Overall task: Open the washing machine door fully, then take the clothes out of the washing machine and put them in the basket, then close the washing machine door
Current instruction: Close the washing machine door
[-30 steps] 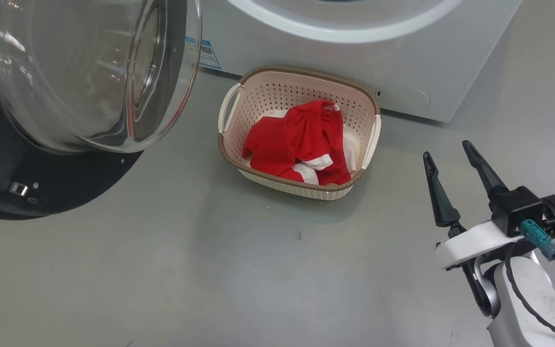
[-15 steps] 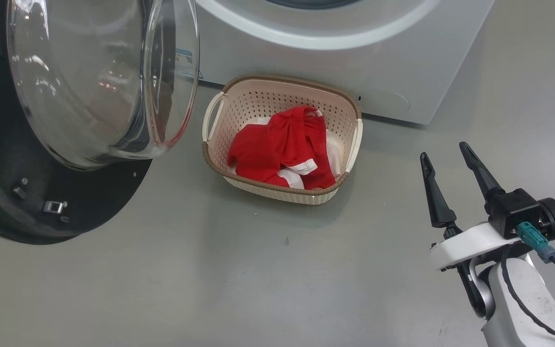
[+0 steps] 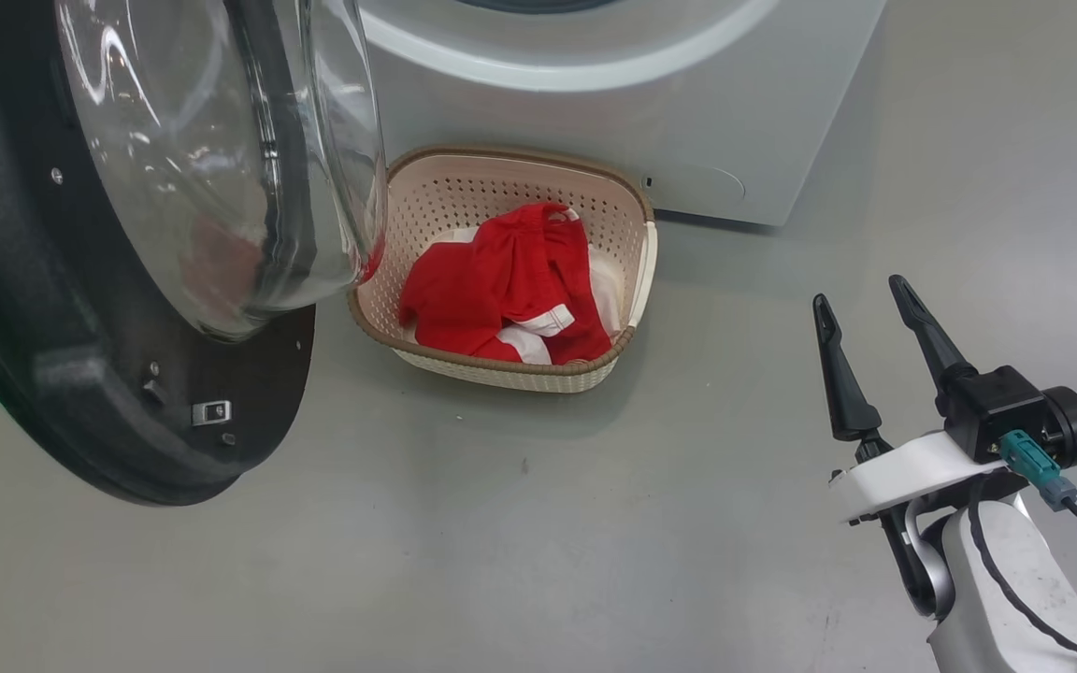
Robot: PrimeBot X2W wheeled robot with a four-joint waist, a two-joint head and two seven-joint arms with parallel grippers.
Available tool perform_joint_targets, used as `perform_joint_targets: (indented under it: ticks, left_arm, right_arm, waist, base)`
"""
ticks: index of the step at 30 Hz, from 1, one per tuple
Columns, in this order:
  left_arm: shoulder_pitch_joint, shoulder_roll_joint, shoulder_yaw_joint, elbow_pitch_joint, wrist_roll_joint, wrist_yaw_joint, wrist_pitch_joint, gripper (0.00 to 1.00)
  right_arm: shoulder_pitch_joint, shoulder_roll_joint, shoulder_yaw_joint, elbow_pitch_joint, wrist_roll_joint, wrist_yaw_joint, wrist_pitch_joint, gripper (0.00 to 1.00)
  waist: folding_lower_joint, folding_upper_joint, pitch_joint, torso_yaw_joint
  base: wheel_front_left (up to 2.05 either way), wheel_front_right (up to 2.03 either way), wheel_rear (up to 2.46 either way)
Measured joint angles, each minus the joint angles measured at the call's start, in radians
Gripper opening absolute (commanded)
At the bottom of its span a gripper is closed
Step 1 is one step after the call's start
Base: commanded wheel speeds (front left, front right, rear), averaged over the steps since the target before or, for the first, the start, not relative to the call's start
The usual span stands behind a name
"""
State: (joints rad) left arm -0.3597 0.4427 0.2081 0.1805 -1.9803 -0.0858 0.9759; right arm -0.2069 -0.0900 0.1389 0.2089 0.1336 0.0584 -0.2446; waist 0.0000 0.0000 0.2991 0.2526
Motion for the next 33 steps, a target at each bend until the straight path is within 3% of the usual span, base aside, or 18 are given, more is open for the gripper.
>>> perform_joint_targets:
  ticks: [20,33]
  left_arm:
    - [0.016,-0.036,-0.056,-0.175,-0.043,0.002,0.059,0.00]
    - [0.011,-0.052,-0.101,-0.266,-0.054,0.040,0.072,0.00]
  right_arm:
    - [-0.021,0.025,0.012,-0.001,0.025,-0.010,-0.003,1.00]
    - [-0.032,0.030,0.022,-0.021,0.051,-0.022,-0.005,1.00]
  waist:
    - [0.0000,0.0000,0.023,-0.146]
    - [0.0000,0.0000,0.045,-0.275]
  base:
    - [0.00,0.00,0.00]
    - [0.00,0.00,0.00]
